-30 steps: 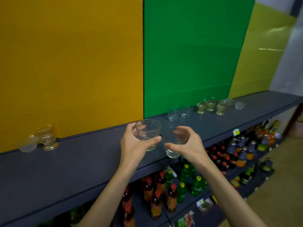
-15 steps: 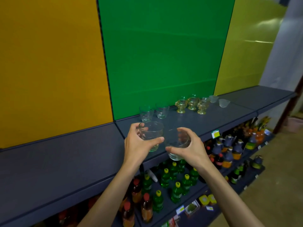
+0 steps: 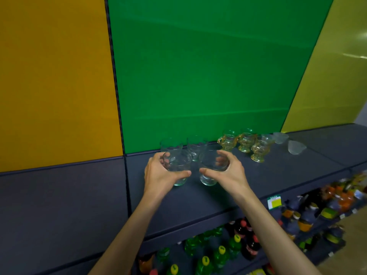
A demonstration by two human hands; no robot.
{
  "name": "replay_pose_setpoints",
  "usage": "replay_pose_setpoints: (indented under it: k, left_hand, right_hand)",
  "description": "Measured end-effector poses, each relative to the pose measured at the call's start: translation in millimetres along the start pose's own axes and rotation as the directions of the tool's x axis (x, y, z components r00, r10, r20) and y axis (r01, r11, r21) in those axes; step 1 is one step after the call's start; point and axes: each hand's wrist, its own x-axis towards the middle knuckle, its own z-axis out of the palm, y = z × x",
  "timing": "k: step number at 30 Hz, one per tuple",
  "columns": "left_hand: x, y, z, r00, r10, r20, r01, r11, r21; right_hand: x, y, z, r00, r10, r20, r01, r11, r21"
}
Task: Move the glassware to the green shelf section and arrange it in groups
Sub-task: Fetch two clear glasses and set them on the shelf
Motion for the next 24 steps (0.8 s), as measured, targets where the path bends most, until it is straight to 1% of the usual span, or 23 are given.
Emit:
replay_pose_setpoints:
  k: [3, 8, 13, 18, 24]
  left_hand:
    - [7, -1, 7, 0.999, -0.03, -0.025, 0.031, 0.998, 0.05]
    - [12, -3, 15, 0.995, -0.058, -0.085, 0.069, 0.99, 0.121]
    - [5, -2, 24, 0.987, -0.06, -0.151, 0.093, 0.972, 0.217]
    - [-2, 0, 32, 0.984, -0.051, -0.172, 0.102, 0.948, 0.301]
    - [-10, 8, 44, 0.982, -0.061, -0.18, 0.112, 0.952, 0.285]
  right_hand:
    - [20, 14, 4, 1.0, 0.013, 0.026, -0.014, 1.0, 0.007]
    - [43, 28, 8, 0.994, 0.009, 0.113, -0.01, 1.0, 0.016]
    - [53, 31, 13, 0.982, -0.019, 0.186, 0.013, 0.999, 0.036]
    - [56, 36, 12, 0.971, -0.038, 0.236, 0.033, 0.999, 0.024]
    - [60, 41, 2, 0.957, -0.033, 0.287, 0.029, 0.999, 0.015]
